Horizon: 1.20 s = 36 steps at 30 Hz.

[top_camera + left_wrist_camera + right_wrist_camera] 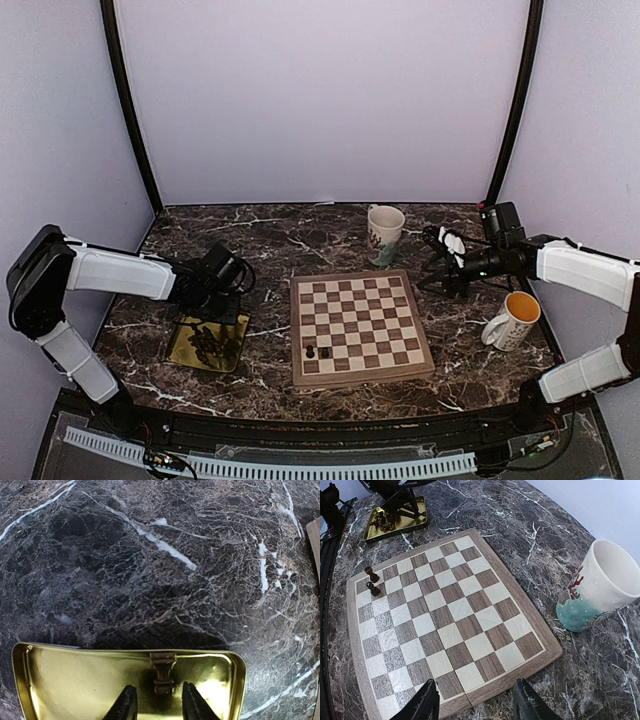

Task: Set up the chess pieces on the board
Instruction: Pick up the pawn from the storage box, then place the pawn at f7.

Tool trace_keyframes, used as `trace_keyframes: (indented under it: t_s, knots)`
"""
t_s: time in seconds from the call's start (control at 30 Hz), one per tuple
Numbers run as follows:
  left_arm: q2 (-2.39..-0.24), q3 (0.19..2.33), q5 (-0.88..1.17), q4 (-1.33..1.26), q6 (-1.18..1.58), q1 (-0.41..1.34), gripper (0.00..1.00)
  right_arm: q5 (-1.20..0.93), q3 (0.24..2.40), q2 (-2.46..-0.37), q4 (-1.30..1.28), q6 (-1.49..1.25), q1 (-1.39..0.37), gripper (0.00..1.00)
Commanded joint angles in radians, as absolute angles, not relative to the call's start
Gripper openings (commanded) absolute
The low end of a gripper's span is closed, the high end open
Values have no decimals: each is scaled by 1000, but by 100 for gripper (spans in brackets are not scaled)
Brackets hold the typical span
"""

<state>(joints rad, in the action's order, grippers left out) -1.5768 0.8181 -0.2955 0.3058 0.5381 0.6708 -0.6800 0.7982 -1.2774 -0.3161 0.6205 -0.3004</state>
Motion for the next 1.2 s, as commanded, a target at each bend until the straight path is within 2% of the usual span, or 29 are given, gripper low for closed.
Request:
trace_keyframes:
  t_s: [0.0, 0.2, 0.43, 0.53, 0.67, 0.9, 1.03, 1.17]
  knots:
    - [-1601, 848, -273, 292, 542, 659, 32, -685, 813, -1281, -320, 632, -295, 50]
    - [-1628, 855, -272, 284, 527, 649, 28, -682, 814, -1284, -320, 634, -295, 50]
    - [-1643, 866, -263, 301, 515, 643, 17, -682, 815, -1291, -323, 635, -295, 50]
    - [-1641, 890, -264, 362, 495, 643, 12, -682, 815, -1290, -323, 636, -295, 50]
    - [-1623, 945, -229, 483, 442, 643, 11, -686, 815, -1293, -325, 637, -295, 50]
    - [-1542, 1019, 18, 661, 337, 643, 10, -697, 818, -1293, -328, 638, -295, 50]
    - [-1511, 1053, 269, 662, 260, 643, 11, -764, 840, -1295, -352, 623, -296, 50]
    - [-1527, 1105, 435, 631, 248, 643, 12, -809, 937, -1306, -438, 599, -335, 52]
